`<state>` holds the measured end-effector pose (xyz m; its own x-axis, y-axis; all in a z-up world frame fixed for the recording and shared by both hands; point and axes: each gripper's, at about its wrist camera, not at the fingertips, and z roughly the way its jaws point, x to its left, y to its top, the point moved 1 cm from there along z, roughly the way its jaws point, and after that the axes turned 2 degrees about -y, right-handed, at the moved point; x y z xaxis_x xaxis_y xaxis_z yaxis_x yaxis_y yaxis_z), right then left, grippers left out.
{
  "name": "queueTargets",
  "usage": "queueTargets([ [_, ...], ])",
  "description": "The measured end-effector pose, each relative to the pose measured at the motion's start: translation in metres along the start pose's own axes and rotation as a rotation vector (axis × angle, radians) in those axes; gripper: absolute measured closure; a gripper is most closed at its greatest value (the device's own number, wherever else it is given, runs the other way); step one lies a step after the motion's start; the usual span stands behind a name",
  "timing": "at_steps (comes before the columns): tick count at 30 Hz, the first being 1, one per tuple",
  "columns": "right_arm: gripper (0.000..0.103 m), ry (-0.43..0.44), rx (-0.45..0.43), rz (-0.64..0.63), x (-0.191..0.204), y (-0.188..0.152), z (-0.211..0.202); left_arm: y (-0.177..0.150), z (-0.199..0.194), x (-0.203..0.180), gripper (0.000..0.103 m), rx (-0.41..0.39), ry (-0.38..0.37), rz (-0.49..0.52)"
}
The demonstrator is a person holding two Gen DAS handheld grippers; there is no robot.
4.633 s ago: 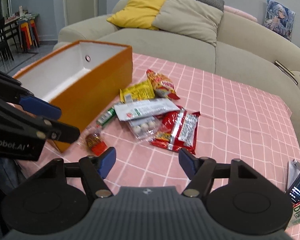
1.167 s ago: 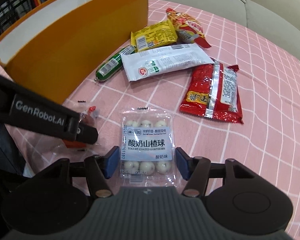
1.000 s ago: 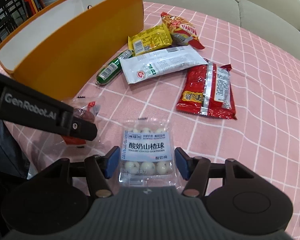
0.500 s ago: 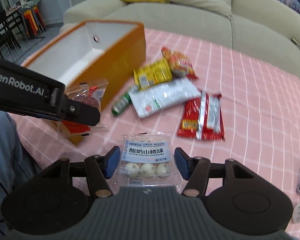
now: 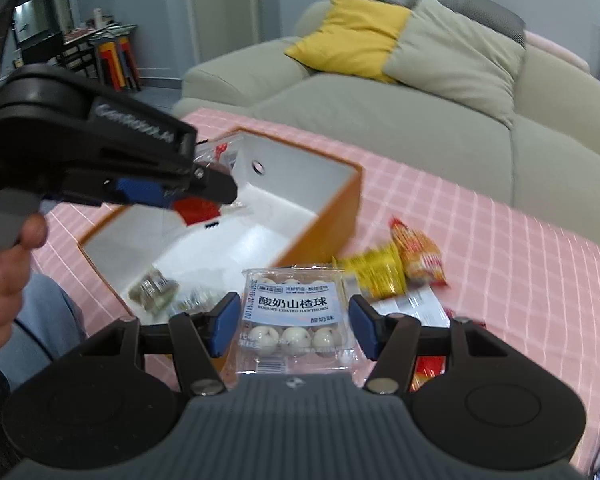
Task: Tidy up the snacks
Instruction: 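Lift both packets over the box and open both tools to drop them inside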
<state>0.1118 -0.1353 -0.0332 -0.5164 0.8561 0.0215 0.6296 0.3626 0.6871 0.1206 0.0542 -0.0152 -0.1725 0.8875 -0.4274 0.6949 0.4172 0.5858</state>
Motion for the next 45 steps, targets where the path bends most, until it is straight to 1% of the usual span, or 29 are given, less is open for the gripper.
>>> queueTargets([
  [2,0.046,0.016,-0.004,-0.018,0.006,0.011,0.005,0.012,0.001,0.009,0.061,-0.02,0.026,0.007],
  [4,0.046,0.034,0.0,-0.027,0.011,0.022,0.015,0.021,0.003,0.017,0.061,-0.023,0.04,0.012],
  [6,0.046,0.046,0.006,-0.038,0.014,0.031,0.024,0.029,0.005,0.024,0.061,-0.02,0.056,0.039],
  [12,0.046,0.065,0.024,-0.15,0.035,0.052,0.054,0.047,0.027,0.042,0.061,0.045,0.096,0.137],
  [14,0.046,0.07,0.038,-0.185,0.04,0.056,0.066,0.049,0.036,0.048,0.061,0.088,0.093,0.165],
  [16,0.046,0.072,0.057,-0.207,0.045,0.058,0.077,0.046,0.042,0.056,0.061,0.109,0.087,0.174],
  [20,0.046,0.081,0.091,-0.25,0.052,0.057,0.098,0.046,0.059,0.066,0.061,0.161,0.106,0.203],
  [23,0.046,0.089,0.118,-0.284,0.056,0.056,0.115,0.044,0.073,0.069,0.061,0.21,0.078,0.23],
  [25,0.046,0.095,0.137,-0.302,0.058,0.055,0.125,0.039,0.085,0.068,0.06,0.269,0.069,0.269],
  [28,0.046,0.104,0.161,-0.323,0.059,0.053,0.14,0.029,0.1,0.07,0.061,0.342,0.089,0.323],
  [31,0.046,0.102,0.181,-0.348,0.064,0.046,0.145,0.021,0.108,0.071,0.061,0.391,0.097,0.346],
  [35,0.046,0.118,0.21,-0.38,0.07,0.044,0.156,0.014,0.12,0.077,0.061,0.474,0.16,0.353],
  [38,0.046,0.131,0.236,-0.397,0.072,0.043,0.165,0.009,0.127,0.08,0.061,0.547,0.182,0.367],
  [40,0.046,0.138,0.257,-0.405,0.072,0.042,0.17,0.005,0.13,0.079,0.06,0.579,0.196,0.386],
  [42,0.046,0.145,0.279,-0.41,0.071,0.041,0.176,0.0,0.134,0.08,0.06,0.605,0.211,0.382],
  [45,0.045,0.147,0.311,-0.418,0.07,0.039,0.182,-0.003,0.138,0.081,0.06,0.611,0.228,0.368],
])
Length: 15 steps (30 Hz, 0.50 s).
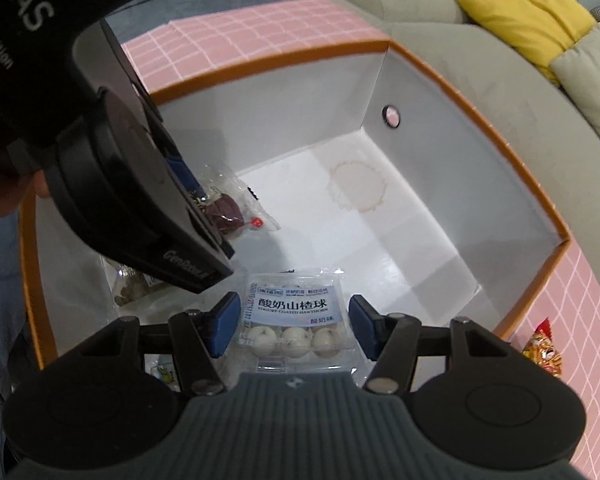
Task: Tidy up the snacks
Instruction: 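Lift both packets over the box and open both tools to drop them inside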
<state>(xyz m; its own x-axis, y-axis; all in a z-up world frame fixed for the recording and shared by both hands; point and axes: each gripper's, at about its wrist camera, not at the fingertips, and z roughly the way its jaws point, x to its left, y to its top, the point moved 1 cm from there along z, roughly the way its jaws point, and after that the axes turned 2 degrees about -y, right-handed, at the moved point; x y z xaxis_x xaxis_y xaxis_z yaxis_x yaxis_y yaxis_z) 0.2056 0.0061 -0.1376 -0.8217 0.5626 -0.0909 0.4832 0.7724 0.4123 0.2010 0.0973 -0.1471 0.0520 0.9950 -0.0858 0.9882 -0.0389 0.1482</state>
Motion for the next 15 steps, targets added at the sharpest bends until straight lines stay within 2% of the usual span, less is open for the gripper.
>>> queueTargets([
  [9,0.043,0.007,0.0,0.017,-0.002,-0.002,-0.001,0.002,0.008,0.006,0.059,-0.028,-0.005,-0.054],
  [12,0.033,0.019,-0.025,0.031,-0.004,0.001,-0.007,0.0,0.006,0.006,0.057,-0.055,-0.011,-0.068],
  [15,0.031,0.02,-0.043,0.037,-0.007,0.001,-0.017,-0.003,-0.002,0.01,0.053,-0.093,-0.026,-0.084],
])
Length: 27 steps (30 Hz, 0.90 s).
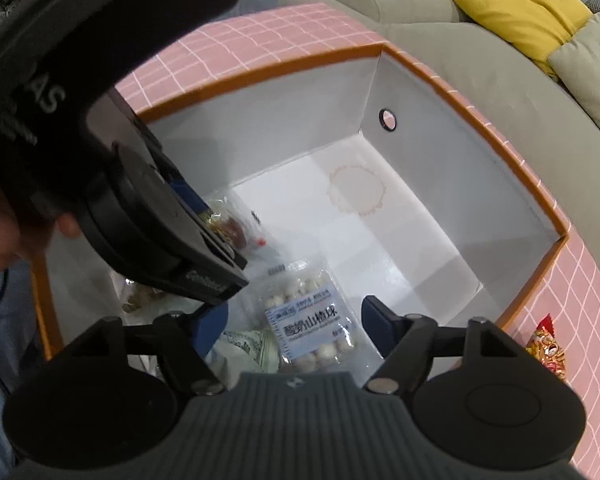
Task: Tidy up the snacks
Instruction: 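Lift both packets over the box and open both tools to drop them inside, then withdraw both tools from the box toward the remaining snacks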
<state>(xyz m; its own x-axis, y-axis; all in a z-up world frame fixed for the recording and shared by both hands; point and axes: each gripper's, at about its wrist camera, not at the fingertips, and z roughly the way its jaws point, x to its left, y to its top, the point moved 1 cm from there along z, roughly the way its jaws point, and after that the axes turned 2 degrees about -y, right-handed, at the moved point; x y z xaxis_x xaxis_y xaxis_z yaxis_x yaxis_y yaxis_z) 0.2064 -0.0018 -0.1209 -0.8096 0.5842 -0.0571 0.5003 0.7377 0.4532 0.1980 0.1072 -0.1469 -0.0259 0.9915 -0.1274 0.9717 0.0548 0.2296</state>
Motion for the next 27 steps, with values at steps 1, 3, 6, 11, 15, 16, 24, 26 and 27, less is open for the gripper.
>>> queueTargets([
  [1,0.031,0.002,-0.008,-0.001,-0.001,-0.001,-0.004,-0.001,-0.003,0.002,0.052,-0.011,-0.017,-0.012],
  [3,0.031,0.011,-0.026,-0.002,-0.003,-0.005,-0.014,-0.003,-0.01,0.007,0.051,-0.027,-0.051,-0.044],
  [6,0.031,0.016,-0.057,0.018,-0.01,-0.015,-0.03,-0.007,-0.019,0.014,0.044,-0.051,-0.106,-0.105],
  [11,0.03,0.031,-0.158,0.087,-0.022,-0.039,-0.061,-0.014,-0.023,0.029,0.04,-0.053,-0.195,-0.255],
  [15,0.03,-0.012,-0.209,0.125,-0.02,-0.062,-0.083,-0.018,-0.035,0.038,0.04,-0.104,-0.233,-0.337],
  [16,0.03,-0.015,-0.217,0.14,-0.02,-0.07,-0.087,-0.019,-0.039,0.038,0.04,-0.121,-0.23,-0.344],
  [24,0.03,-0.067,-0.251,0.266,-0.022,-0.137,-0.107,-0.021,-0.069,0.032,0.036,-0.297,-0.082,-0.366],
  [26,0.03,-0.087,-0.249,0.288,-0.023,-0.152,-0.109,-0.022,-0.074,0.024,0.036,-0.316,-0.041,-0.318],
  [27,0.03,-0.097,-0.253,0.301,-0.025,-0.159,-0.112,-0.024,-0.076,0.019,0.037,-0.323,-0.034,-0.291],
])
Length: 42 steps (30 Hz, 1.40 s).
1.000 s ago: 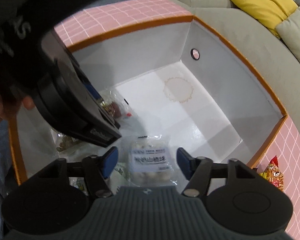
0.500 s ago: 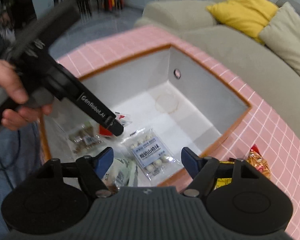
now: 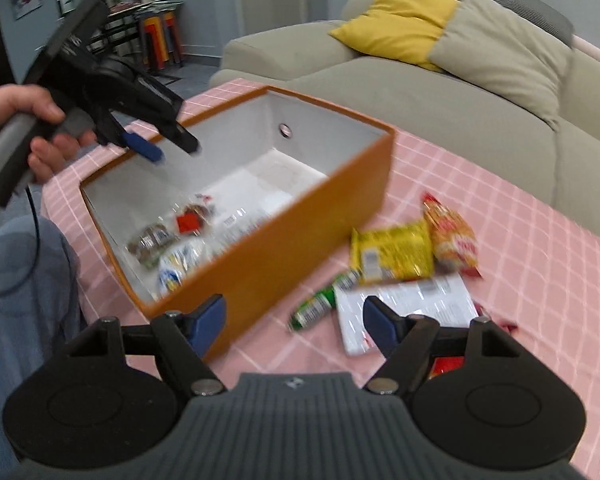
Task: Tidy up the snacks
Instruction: 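Withdraw both tools from the box toward the remaining snacks, then grasp the white packet with the left tool while the right tool grasps the red bag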
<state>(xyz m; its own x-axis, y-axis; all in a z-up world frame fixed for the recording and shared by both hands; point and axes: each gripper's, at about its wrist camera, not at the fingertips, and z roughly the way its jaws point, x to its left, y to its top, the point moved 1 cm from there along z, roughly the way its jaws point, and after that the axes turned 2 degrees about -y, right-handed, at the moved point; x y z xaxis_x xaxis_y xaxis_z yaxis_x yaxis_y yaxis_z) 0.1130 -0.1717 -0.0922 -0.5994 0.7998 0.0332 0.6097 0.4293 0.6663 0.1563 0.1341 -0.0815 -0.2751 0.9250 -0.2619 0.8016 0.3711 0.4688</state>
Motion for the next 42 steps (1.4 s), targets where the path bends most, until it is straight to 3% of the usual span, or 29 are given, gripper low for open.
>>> queueTargets([
  [14,0.03,-0.201,-0.026,0.212,-0.038,-0.063,-0.027,-0.055,-0.029,-0.1,0.037,-0.076,-0.085,0.294],
  [19,0.03,-0.3,-0.011,0.261,-0.056,-0.078,-0.026,-0.074,-0.036,-0.14,0.037,-0.089,-0.169,0.364],
  [23,0.028,-0.33,-0.001,0.321,-0.069,-0.086,-0.023,-0.088,-0.03,-0.172,0.037,-0.089,-0.202,0.46],
  [32,0.024,-0.356,-0.007,0.342,-0.085,-0.088,-0.011,-0.113,0.013,-0.21,0.037,-0.009,-0.188,0.6],
  [42,0.015,-0.334,-0.01,0.307,-0.095,-0.081,0.015,-0.115,0.062,-0.224,0.032,0.094,-0.162,0.711],
])
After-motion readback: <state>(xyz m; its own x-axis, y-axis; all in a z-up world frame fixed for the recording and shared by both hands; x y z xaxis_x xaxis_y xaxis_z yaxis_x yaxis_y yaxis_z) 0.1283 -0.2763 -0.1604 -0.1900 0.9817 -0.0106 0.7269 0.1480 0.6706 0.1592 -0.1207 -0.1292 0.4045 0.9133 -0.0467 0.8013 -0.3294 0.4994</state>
